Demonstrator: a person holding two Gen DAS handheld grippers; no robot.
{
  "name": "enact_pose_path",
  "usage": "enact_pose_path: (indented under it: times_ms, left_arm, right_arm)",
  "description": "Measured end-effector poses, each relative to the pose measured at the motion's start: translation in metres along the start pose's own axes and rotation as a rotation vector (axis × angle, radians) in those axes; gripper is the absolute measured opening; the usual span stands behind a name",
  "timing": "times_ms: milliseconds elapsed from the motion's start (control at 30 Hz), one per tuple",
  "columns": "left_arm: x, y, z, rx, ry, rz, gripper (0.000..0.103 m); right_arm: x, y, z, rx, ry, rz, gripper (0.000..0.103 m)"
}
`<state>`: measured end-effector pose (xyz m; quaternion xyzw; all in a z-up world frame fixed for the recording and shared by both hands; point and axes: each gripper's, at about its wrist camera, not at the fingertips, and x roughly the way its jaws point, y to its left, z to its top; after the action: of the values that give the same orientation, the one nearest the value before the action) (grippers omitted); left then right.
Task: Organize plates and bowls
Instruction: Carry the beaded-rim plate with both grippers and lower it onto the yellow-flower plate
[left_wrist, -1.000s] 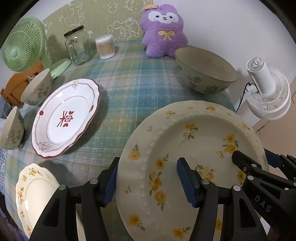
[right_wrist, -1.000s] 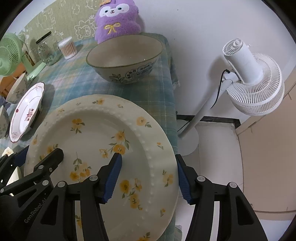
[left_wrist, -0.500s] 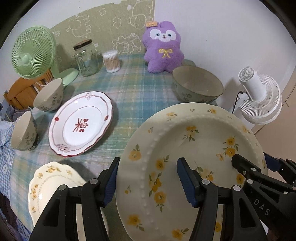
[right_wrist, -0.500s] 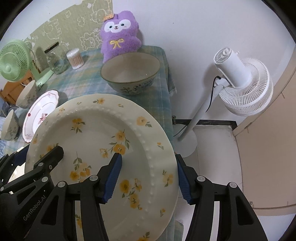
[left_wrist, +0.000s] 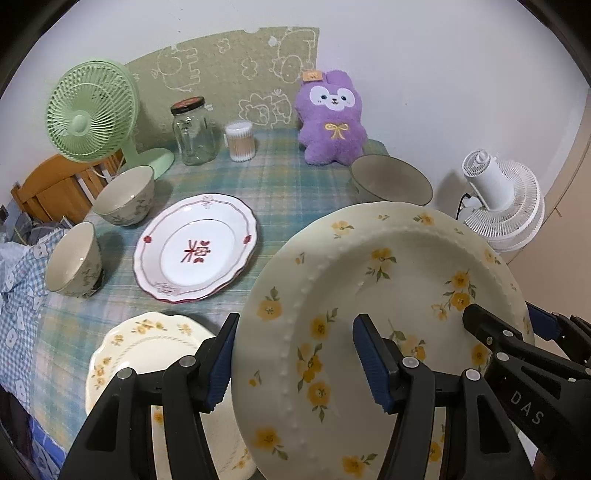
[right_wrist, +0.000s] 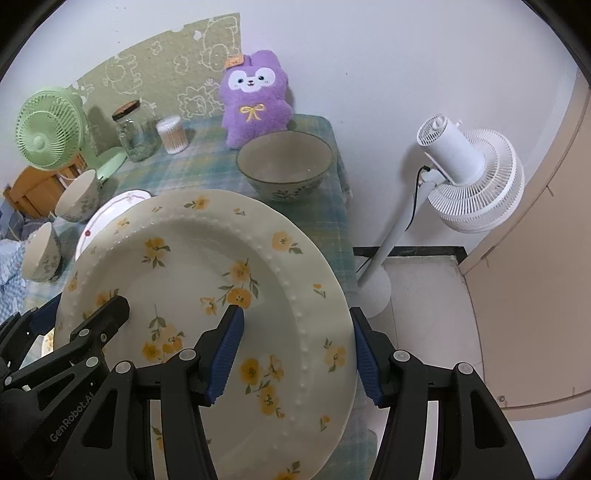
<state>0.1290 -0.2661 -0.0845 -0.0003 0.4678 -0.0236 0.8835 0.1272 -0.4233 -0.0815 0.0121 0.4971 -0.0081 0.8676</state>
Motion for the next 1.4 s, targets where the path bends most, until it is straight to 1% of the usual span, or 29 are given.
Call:
enact_pose_path:
  times_ms: [133,333,600,867,1100,1400]
  left_arm:
    - [-0.009,0.017,-0.004,-0.011,-0.002,-0.014,0.062]
    - [-0.024,0.039,-0.014,0.007,-0.024,-0.006,0.062]
    - [-0.033,0.077,-0.034,0.006,-0.007,-0.006,0.062]
    - [-0.036,0.114,-0.053,-0.002,0.016,0.005,0.062]
    - [-0.028,0.143,-0.070,-0.007,0.051,0.009,0.062]
    - [-0.001,0.169,-0.086,-0.020,0.108,0.005,0.062]
  right_arm:
    - [-0.011,0.016,-0.007,0.006,-0.011,-0.002,0.061]
    - [-0.022,0.044,-0.020,0.009,-0.014,-0.003,0.061]
    - [-0.028,0.081,-0.037,0.002,-0.005,-0.004,0.061]
    - [-0.024,0.120,-0.055,-0.009,0.018,0.005,0.061]
    - [-0.010,0.151,-0.072,-0.018,0.051,-0.001,0.061]
    - [0.016,0.176,-0.082,-0.026,0.100,-0.018,0.061]
